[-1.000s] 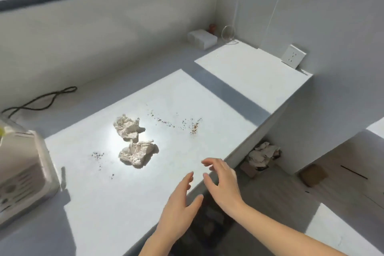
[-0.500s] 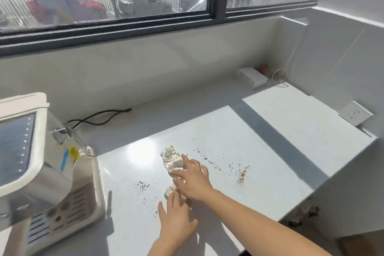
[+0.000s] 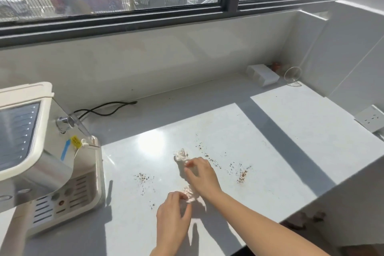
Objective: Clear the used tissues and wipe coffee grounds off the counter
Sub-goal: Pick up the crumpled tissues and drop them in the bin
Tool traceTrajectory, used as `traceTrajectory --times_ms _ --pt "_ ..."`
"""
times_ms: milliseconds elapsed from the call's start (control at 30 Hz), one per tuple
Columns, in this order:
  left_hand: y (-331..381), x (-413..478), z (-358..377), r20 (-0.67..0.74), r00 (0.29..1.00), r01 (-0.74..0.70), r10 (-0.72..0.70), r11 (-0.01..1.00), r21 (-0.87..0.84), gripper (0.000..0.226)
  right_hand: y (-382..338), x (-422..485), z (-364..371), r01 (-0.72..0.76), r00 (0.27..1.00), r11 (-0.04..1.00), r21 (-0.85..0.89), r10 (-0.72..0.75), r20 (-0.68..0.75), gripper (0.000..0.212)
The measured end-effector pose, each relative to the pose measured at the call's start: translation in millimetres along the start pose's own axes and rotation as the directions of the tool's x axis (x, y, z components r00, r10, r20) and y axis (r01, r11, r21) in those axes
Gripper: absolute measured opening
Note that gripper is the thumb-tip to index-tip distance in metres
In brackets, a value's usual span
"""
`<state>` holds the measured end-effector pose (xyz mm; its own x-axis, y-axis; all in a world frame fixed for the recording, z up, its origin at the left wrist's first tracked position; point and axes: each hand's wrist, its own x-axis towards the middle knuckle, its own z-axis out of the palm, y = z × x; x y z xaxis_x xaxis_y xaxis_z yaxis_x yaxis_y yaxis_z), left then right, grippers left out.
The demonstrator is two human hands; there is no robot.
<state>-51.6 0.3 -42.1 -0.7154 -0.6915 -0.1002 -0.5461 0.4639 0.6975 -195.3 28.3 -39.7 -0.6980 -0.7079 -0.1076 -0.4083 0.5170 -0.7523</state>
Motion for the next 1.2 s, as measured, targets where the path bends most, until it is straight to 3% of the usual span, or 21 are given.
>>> traceTrajectory --times_ms 33,133,233,433,600,700,800,867,1067,1200 --pt "6.0 -3.8 -0.2 -0.040 0.999 0.010 -0.012 0.998 -0.057 0.008 2.1 -4.7 -9.4 -0.007 0.999 0.997 0.077 0.011 -0.051 0.002" --pt "31.0 -14.9 8.6 -0.098 0.995 0.017 -0.031 0.989 -0.146 0.016 15.7 -22.8 -38.7 -0.038 0.985 0.964 0.262 0.080 -0.153 0.021" --pt "58.4 -27.3 28.6 -0.092 0.996 -0.020 0.001 0.978 -0.205 0.020 37.8 -48.5 -68.3 -0.047 0.971 0.937 0.347 0.125 -0.204 0.028" --pt "97.8 -65.6 81.9 0.071 0.993 -0.073 0.091 0.972 -0.223 0.017 105.1 -111.6 -116.5 -0.148 0.924 0.857 0.494 0.298 -0.241 0.032" --pt "100.4 -112.5 141.8 0.285 0.950 -0.079 0.126 0.982 -0.170 0.015 169.7 -172.6 -136.9 -0.248 0.864 0.811 0.530 0.433 -0.259 0.031" --pt "92.6 -138.0 177.4 0.400 0.916 0.100 -0.039 0.986 -0.132 0.009 198.5 -206.4 -132.2 -0.341 0.838 0.765 0.547 0.511 -0.192 0.030" --pt "77.1 -160.5 198.9 0.428 0.851 0.380 -0.303 0.919 -0.105 0.010 219.3 -235.2 -117.2 -0.459 0.793 0.712 0.531 0.598 -0.117 0.028" --pt "67.1 -165.4 204.3 0.442 0.805 0.468 -0.396 0.881 -0.064 0.013 231.0 -243.9 -105.9 -0.529 0.765 0.681 0.506 0.641 -0.063 0.028" --pt "42.7 -136.2 213.8 0.499 0.764 0.468 -0.409 0.884 0.009 0.015 248.8 -232.1 -66.4 -0.655 0.637 0.529 0.540 0.770 0.018 0.032" --pt "37.7 -126.2 220.6 0.631 0.685 0.392 -0.365 0.914 0.102 0.038 261.8 -229.7 -42.1 -0.715 0.590 0.409 0.567 0.787 0.177 0.036"
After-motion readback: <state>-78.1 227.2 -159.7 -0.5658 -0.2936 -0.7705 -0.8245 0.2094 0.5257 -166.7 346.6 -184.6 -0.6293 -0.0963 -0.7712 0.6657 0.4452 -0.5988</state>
